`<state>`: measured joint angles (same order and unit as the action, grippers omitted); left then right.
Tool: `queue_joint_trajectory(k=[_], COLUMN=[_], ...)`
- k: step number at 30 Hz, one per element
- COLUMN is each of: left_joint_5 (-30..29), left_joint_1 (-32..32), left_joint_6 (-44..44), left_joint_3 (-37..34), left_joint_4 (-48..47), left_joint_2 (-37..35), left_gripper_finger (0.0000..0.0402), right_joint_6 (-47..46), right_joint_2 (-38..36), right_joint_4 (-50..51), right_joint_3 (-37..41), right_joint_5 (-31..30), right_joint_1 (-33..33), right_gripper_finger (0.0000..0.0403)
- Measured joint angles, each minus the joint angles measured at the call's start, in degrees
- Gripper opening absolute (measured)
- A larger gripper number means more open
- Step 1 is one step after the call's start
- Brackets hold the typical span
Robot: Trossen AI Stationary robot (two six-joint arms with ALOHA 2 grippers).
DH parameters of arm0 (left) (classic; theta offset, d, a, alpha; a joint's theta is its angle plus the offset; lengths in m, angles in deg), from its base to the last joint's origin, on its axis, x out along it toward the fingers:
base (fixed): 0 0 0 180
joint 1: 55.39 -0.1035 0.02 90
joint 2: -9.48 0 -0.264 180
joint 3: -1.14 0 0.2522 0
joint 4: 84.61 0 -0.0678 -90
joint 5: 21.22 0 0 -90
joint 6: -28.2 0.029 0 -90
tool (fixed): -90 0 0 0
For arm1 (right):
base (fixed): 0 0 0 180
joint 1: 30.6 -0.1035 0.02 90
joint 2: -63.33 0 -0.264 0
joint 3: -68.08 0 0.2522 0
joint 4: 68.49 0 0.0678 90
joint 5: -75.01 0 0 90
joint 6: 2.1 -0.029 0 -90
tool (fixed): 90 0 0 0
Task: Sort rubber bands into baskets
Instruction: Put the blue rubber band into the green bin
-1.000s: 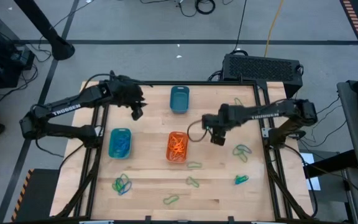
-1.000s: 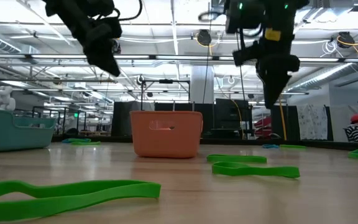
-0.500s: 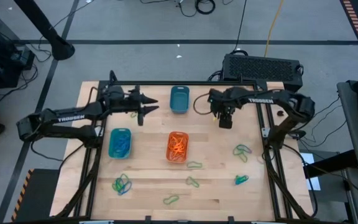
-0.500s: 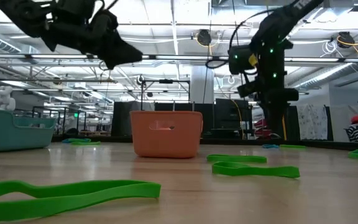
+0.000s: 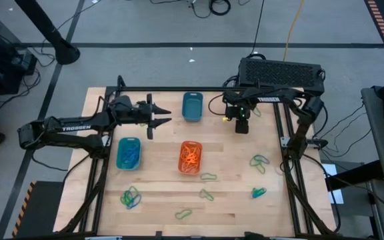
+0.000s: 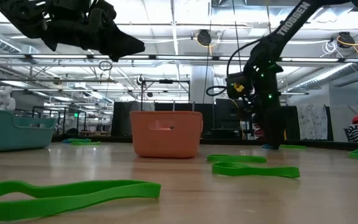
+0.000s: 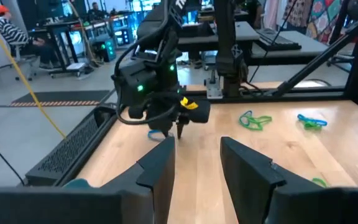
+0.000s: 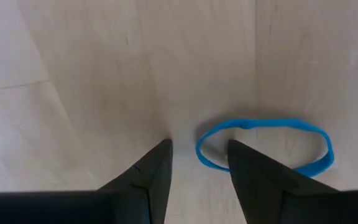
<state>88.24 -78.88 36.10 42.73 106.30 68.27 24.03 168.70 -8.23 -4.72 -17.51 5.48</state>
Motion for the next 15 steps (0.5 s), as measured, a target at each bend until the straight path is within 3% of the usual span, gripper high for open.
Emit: queue_joint_trajectory(k=[2,8,15], left_joint_5=[0.0,0.0,0.1], left_joint_1=[0.0,0.0,0.3], left_joint_6=[0.2,1.6,1.5], left_joint_3=[0.0,0.0,0.0], left_joint_4=[-0.4,-0.7,-0.7], left_joint_2=[0.0,0.0,0.0], left_gripper_finger=[0.0137,0.0137,0.0137], right_joint_6=[0.3,-3.2,-9.2], right_joint_2=[0.5,1.0,-0.3], right_joint_4=[1.3,6.8,15.5], right_joint_3=[-0.6,-4.7,-12.7], right_joint_5=[0.0,0.1,1.0], right_joint_1=[-0.1,-0.1,-2.1], right_gripper_finger=[0.0125,0.0012,0.0002])
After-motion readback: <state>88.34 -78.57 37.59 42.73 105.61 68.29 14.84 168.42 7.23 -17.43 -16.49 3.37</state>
